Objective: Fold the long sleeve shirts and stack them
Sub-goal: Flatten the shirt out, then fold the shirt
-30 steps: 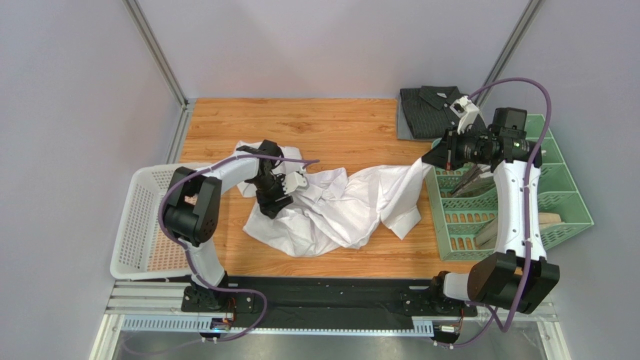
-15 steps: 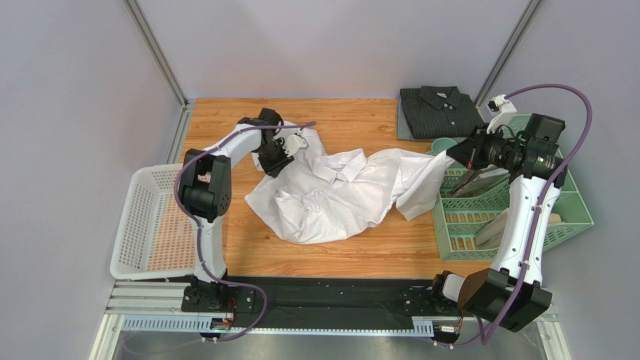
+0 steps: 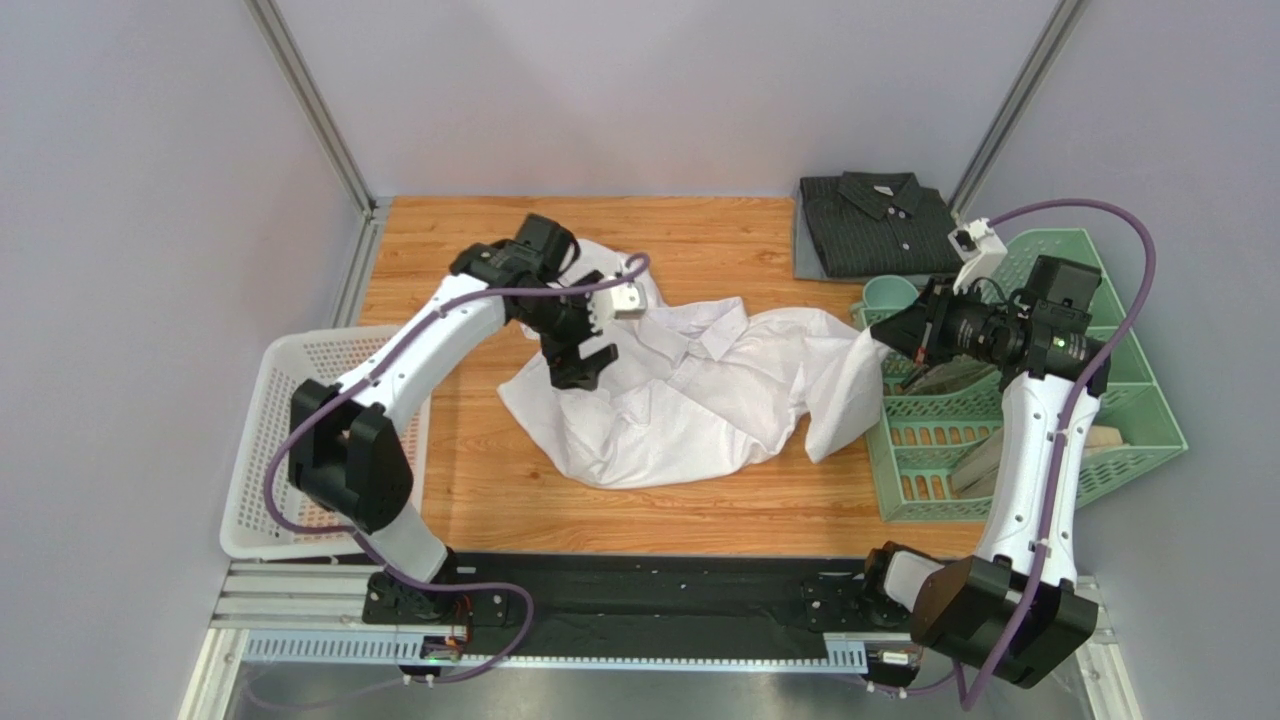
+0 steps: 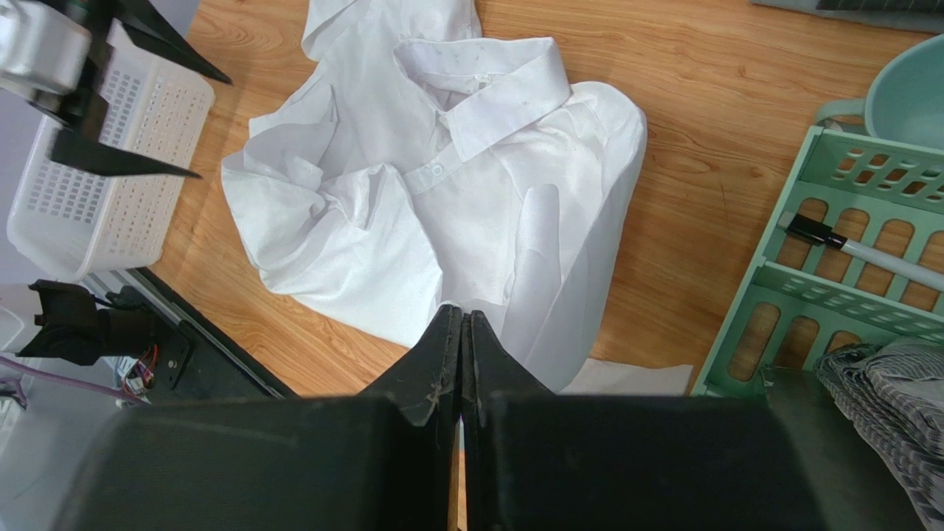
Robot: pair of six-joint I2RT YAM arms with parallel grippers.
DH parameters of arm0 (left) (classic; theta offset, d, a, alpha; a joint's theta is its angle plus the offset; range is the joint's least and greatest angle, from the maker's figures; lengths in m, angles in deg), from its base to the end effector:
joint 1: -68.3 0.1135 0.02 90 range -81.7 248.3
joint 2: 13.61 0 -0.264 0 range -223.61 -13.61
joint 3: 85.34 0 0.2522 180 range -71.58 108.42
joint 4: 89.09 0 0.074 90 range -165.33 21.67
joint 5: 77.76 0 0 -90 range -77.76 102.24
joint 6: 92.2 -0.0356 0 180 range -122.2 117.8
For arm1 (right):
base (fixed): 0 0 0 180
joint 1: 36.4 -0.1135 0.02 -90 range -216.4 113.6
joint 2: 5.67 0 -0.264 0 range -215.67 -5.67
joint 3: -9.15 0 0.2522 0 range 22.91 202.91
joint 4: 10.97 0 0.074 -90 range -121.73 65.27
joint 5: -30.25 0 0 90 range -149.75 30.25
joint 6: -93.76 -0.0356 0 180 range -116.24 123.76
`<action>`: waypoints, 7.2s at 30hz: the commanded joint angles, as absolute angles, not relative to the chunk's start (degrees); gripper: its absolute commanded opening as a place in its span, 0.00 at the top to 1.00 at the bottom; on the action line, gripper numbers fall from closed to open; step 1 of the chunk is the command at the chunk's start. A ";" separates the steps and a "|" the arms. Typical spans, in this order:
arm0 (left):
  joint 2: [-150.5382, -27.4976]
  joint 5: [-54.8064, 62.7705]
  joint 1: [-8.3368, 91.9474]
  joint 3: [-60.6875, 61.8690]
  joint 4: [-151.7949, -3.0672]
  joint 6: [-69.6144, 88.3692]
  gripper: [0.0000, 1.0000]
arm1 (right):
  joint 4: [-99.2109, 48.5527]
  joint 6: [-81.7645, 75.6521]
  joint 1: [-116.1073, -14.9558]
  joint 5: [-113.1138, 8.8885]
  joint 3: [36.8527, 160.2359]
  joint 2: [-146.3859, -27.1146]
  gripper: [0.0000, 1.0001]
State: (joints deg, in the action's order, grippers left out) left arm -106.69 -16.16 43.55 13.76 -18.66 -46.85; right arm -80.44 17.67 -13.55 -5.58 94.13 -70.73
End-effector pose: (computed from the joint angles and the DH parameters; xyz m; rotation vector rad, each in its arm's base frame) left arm 0.2930 -0.1537 0.3086 1.5846 2.0290 -0.5397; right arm 0.2023 -0.0539 0.3666 -0.2294 2.1118 0.7706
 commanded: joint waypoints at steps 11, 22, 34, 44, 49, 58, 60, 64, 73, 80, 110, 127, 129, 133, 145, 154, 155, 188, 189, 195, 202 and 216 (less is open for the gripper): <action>-115.83 4.48 52.29 1.20 -16.43 -46.50 1.00 | -77.56 17.82 -14.61 -4.91 91.73 -69.92 1.00; -106.43 -11.13 55.22 9.72 -16.79 -43.25 0.37 | -74.75 14.75 -18.82 -5.26 86.54 -67.72 1.00; -117.93 19.95 32.01 14.20 -28.22 -23.48 0.33 | -74.04 13.69 -19.79 -6.75 86.89 -68.16 1.00; -125.23 27.71 26.38 14.99 -32.26 -16.53 0.40 | -72.64 12.90 -19.88 -7.11 86.28 -69.92 1.00; -127.77 28.50 26.29 14.82 -33.84 -14.60 0.48 | -72.02 12.64 -19.88 -7.02 86.28 -70.44 1.00; -131.12 31.74 25.59 16.05 -34.90 -11.78 0.57 | -71.93 12.72 -19.88 -7.28 86.19 -70.97 1.00; -131.65 33.07 25.15 16.05 -35.42 -11.52 0.58 | -71.84 12.72 -19.88 -7.37 86.02 -71.15 1.00; -130.69 33.77 24.19 15.87 -35.95 -10.99 0.56 | -71.84 12.81 -19.88 -7.37 85.84 -71.32 1.00; -132.44 36.24 23.31 16.14 -36.39 -11.60 0.54 | -71.76 13.08 -19.88 -7.46 86.28 -71.59 1.00; -129.55 38.34 26.20 10.96 -39.47 -14.15 0.57 | -71.76 13.34 -19.88 -7.46 86.63 -71.76 1.00; -104.51 16.39 38.77 20.86 -26.56 -24.51 1.00 | -67.72 8.25 -19.88 -9.66 103.13 -76.59 1.00; -84.56 19.98 41.94 37.06 -31.82 -39.73 1.00 | -51.64 -7.76 -19.88 -28.96 138.75 -75.38 1.00; -82.18 19.19 41.85 36.44 -31.82 -41.13 1.00 | -50.49 -6.80 -19.88 -31.79 139.01 -71.27 1.00; -73.76 16.82 40.45 34.25 -32.08 -46.22 1.00 | -49.52 -3.54 -19.88 -41.61 141.99 -65.02 1.00; -65.73 4.95 40.18 50.05 -31.73 -36.48 1.00 | -39.95 3.23 -19.88 -51.31 160.03 -62.53 1.00; -73.37 18.46 40.18 44.20 -37.52 -42.80 1.00 | -34.40 -2.21 -19.88 -40.19 150.36 -73.75 1.00; -73.81 19.35 40.18 37.73 -40.93 -43.94 1.00 | -34.75 -2.83 -19.88 -38.07 149.05 -75.52 1.00; -105.47 -10.34 60.48 22.75 -21.01 -28.75 0.08 | -88.36 22.40 -54.50 -39.29 121.47 -104.48 0.39; -102.76 -12.00 60.48 20.90 -20.84 -28.92 0.08 | -87.76 21.87 -55.99 -39.01 115.17 -103.50 0.45; -97.55 -13.85 60.48 13.42 -18.11 -29.01 0.08 | -80.02 19.67 -57.85 -46.73 99.21 -102.25 0.77; -97.19 -14.83 60.48 8.41 -16.79 -30.06 0.09 | -77.12 18.62 -57.68 -50.09 93.14 -102.79 0.95; -99.13 -15.09 60.48 8.23 -17.67 -29.54 0.09 | -75.01 15.98 -57.76 -46.84 89.79 -103.05 0.98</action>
State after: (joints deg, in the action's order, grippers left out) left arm -98.86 -13.43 60.25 6.92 -17.29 -29.60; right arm -77.75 17.87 -56.94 -48.73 88.40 -102.29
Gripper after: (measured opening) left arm 0.907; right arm 0.015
